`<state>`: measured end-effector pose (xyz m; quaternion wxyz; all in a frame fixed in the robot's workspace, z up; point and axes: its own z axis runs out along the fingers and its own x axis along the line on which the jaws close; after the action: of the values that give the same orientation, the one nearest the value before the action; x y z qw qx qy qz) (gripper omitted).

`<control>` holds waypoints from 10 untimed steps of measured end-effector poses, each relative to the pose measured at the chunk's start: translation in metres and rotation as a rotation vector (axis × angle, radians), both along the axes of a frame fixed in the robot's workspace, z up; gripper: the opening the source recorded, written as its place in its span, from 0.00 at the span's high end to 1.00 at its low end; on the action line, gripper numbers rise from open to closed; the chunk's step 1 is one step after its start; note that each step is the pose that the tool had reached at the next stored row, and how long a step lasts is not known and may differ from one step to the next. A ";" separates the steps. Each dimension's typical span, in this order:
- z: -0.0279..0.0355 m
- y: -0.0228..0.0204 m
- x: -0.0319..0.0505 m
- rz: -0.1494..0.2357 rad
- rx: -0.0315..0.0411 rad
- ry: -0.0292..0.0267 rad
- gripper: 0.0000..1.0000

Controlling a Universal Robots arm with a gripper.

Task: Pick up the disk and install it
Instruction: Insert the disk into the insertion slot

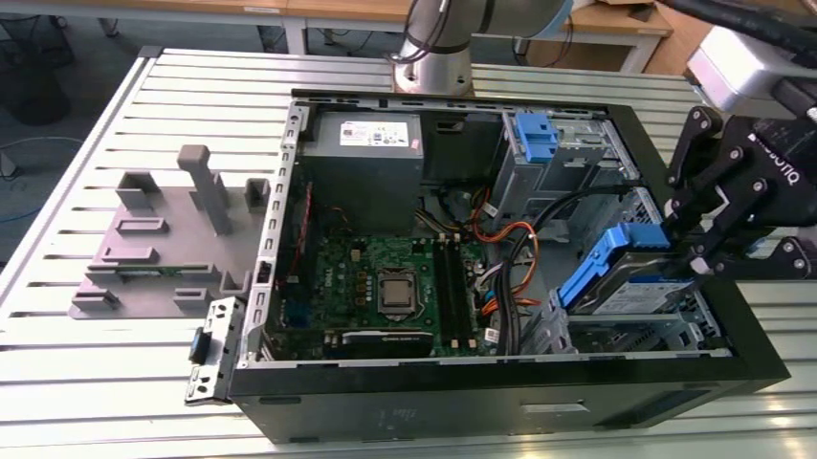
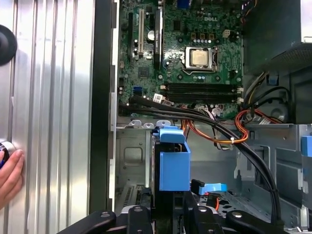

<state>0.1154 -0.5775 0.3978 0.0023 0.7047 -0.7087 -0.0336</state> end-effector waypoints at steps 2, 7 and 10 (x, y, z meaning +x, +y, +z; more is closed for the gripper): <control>-0.0035 -0.0008 0.0000 0.000 -0.0001 0.0000 0.65; -0.0128 -0.0034 0.0000 0.000 0.0001 0.0000 0.65; -0.0182 -0.0052 -0.0001 0.000 0.0001 0.0000 0.65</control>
<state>0.1154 -0.5826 0.3796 0.0022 0.7047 -0.7087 -0.0336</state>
